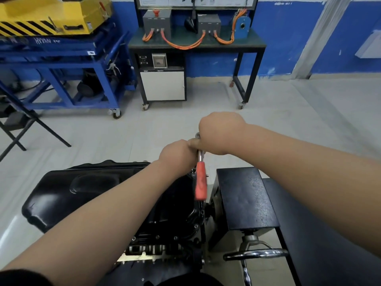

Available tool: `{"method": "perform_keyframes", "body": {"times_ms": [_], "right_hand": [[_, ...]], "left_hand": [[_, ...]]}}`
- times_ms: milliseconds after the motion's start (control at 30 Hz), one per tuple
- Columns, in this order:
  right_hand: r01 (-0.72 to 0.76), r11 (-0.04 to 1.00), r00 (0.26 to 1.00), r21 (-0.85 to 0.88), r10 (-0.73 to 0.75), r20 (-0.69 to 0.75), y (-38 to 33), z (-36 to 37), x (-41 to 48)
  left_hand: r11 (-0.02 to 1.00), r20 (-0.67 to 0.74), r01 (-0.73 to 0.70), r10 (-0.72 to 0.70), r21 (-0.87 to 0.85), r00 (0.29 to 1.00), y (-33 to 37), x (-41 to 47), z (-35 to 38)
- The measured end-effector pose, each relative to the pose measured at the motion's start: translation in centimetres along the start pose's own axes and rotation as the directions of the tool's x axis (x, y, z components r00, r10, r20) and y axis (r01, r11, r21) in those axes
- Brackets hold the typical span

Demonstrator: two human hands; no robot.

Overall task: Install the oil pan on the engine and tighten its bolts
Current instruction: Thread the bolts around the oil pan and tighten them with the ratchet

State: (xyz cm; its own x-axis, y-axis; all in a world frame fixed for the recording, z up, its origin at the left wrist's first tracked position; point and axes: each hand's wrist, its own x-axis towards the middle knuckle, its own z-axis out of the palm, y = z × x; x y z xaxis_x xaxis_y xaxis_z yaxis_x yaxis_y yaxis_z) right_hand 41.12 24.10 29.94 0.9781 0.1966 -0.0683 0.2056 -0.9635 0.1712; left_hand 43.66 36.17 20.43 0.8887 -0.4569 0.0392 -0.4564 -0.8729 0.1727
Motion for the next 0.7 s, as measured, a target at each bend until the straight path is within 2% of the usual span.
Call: {"method": "perform_keyframes", "body": {"times_ms": [133, 200, 300, 400, 433, 533, 567, 633, 700], "right_hand": [[0.244, 0.968, 0.968, -0.053, -0.24, 0.068, 1.2, -0.9, -0.1], [0.312, 0.944, 0.95, -0.111, -0.309, 0.044, 1.4, -1.2, -0.5], [0.206, 0.967, 0.976, -0.149, -0.214, -0.038, 0.7, -0.7, -0.8], [0.016, 1.0, 1.0, -0.014, -0.016, 0.025, 0.2, -0.2, -0.7], [0.039, 0.999, 0.998, -0.022, -0.039, 0.042, 0.3, -0.2, -0.6], [0.28, 0.951, 0.96, -0.128, -0.277, 0.043, 1.2, -0.7, -0.2], [0.319, 0.939, 0.948, -0.131, -0.318, 0.026, 1.6, -0.8, 0.0], [0.301, 0.949, 0.953, -0.096, -0.303, -0.008, 1.6, -0.8, 0.0], [0.175, 0.98, 0.984, -0.097, -0.178, -0.02, 0.9, -0.3, 0.1]], "left_hand": [[0.991, 0.047, -0.086, 0.081, 0.107, 0.996, 0.2, 0.1, -0.1], [0.988, 0.083, -0.102, 0.092, 0.113, 0.992, 0.3, 0.2, -0.3], [0.995, 0.042, -0.048, 0.044, 0.082, 0.998, 0.5, 0.1, -0.5], [1.0, 0.043, 0.015, -0.014, -0.027, 0.999, 0.7, 0.2, -0.7], [0.999, 0.074, 0.019, -0.017, -0.031, 0.997, 0.7, 0.3, -0.8], [0.995, 0.123, -0.093, 0.088, 0.044, 0.989, 0.5, 0.7, -1.1], [0.992, 0.117, -0.117, 0.11, 0.054, 0.987, 0.4, 0.8, -1.2], [0.994, 0.115, -0.098, 0.091, 0.052, 0.989, 0.0, 0.8, -1.2], [1.0, 0.094, -0.019, 0.019, -0.004, 0.995, 0.0, 0.7, -1.0]]}}
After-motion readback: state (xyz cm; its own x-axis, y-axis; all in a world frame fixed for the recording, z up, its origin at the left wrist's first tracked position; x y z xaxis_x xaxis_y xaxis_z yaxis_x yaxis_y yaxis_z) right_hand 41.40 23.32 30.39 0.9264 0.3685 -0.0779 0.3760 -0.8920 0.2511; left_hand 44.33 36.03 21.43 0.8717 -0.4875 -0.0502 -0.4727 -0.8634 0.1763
